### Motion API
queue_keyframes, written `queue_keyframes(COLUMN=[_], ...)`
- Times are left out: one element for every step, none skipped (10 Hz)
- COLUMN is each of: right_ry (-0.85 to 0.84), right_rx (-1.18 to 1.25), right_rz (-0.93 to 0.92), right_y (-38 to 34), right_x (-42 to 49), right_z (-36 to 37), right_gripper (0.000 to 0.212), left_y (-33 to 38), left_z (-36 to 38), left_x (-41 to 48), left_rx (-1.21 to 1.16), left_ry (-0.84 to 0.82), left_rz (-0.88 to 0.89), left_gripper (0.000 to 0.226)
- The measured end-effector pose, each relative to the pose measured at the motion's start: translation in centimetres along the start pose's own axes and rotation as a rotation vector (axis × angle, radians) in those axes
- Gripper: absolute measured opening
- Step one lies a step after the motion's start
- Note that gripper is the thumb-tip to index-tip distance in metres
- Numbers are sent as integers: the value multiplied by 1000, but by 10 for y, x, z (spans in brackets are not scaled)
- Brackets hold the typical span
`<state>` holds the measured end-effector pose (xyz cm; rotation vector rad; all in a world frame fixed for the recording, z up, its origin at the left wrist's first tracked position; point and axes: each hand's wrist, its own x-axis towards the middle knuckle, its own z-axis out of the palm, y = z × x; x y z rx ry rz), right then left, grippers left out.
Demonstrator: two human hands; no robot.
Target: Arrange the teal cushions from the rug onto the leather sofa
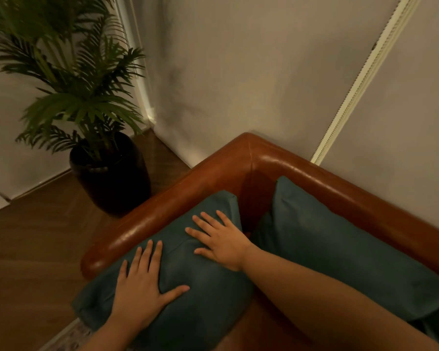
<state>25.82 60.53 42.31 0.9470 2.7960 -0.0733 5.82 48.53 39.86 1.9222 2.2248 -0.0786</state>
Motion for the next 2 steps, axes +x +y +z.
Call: queue_keyframes(right_ry=[21,14], right_rx=[19,72], right_rz=[20,62], right_y=[-2,-3], right_x=[-27,-67], right_z=[-9,-21], right_gripper=[62,63], left_y=[7,22], left_z=[-6,-18], left_x=[-6,-14], left_rx=[-7,23], left_ry=[-20,15], left_rz=[-8,18], left_gripper=[125,124])
